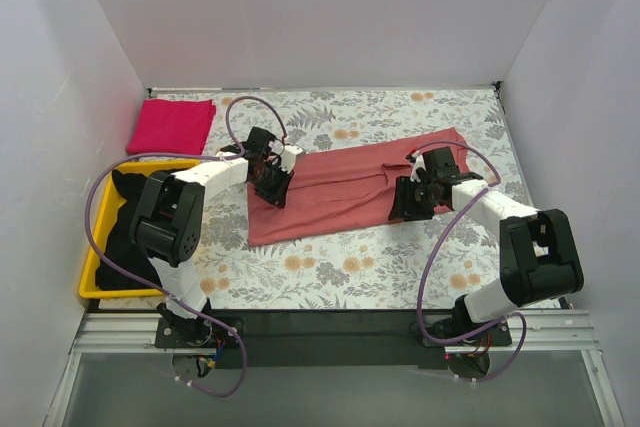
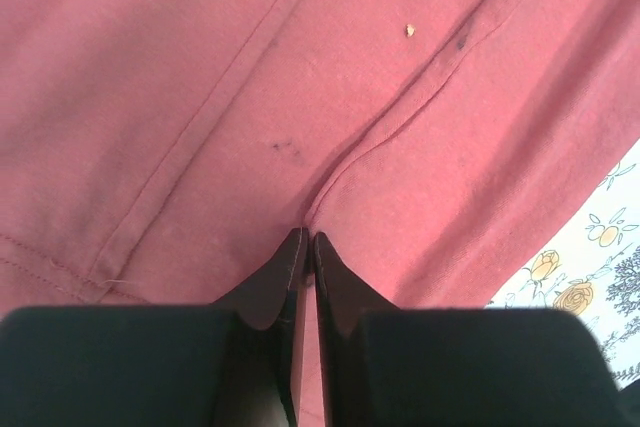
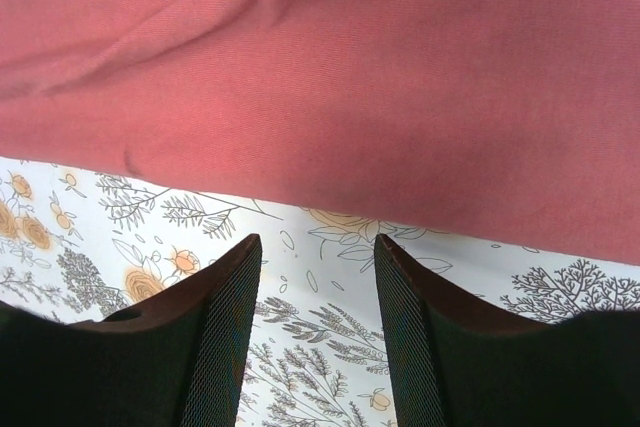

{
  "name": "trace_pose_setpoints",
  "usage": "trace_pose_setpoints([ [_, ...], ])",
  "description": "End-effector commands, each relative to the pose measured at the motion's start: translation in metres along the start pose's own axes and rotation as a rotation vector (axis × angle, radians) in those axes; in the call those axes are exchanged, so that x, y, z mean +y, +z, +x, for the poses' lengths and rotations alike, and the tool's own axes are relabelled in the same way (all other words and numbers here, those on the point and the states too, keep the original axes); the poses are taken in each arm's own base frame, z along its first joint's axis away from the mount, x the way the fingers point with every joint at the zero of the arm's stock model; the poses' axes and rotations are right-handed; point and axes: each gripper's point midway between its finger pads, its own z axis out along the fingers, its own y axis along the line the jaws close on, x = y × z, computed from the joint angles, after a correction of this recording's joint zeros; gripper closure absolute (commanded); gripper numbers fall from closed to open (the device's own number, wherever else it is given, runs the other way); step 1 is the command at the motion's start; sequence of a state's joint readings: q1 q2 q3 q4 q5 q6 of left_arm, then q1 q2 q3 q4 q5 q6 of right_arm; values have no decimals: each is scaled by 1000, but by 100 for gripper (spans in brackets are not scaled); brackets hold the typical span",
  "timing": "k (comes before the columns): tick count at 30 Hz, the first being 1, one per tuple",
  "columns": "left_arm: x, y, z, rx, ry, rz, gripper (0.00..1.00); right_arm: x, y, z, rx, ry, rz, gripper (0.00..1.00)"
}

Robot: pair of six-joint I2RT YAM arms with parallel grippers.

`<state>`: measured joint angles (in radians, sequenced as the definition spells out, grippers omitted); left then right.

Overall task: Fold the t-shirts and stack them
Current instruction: Fold the tshirt

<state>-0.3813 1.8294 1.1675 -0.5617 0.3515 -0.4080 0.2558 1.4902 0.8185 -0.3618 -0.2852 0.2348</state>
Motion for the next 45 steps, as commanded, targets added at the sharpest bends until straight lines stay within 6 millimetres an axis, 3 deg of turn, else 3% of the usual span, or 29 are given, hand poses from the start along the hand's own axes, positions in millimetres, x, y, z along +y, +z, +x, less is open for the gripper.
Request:
trace_pose_setpoints([
  [1, 2, -9, -19, -38, 28, -22, 97, -6, 6, 3, -1, -4, 21, 44],
  [11, 6, -15, -22, -52, 10, -60, 100, -28, 16, 19, 17, 57, 76, 45],
  [17, 13, -17, -9, -22, -50, -124, 100, -44, 13, 25, 6, 133, 93, 46],
  [21, 13, -20, -5, -23, -101, -144, 100, -45, 8, 22, -19, 147, 101, 46],
  [25, 12, -22, -5, -40, -127, -153, 100, -37, -15, -9, -132, 106, 108, 48],
  [29, 14, -22, -7, -70, -168, -175, 100, -28, -36, -54, -255, 13, 156, 48],
  [30, 14, -22, -7, -73, -171, -179, 100, -23, -45, -75, -303, -15, 166, 48],
  [33, 19, -23, -5, -80, -193, -213, 100, -26, -50, -108, -352, -59, 229, 48],
  [37, 21, -23, -5, -109, -221, -234, 100, -43, -35, -131, -342, -64, 316, 50],
  [45, 28, -20, -6, -147, -250, -271, 100, -38, -1, -151, -320, -78, 270, 59],
])
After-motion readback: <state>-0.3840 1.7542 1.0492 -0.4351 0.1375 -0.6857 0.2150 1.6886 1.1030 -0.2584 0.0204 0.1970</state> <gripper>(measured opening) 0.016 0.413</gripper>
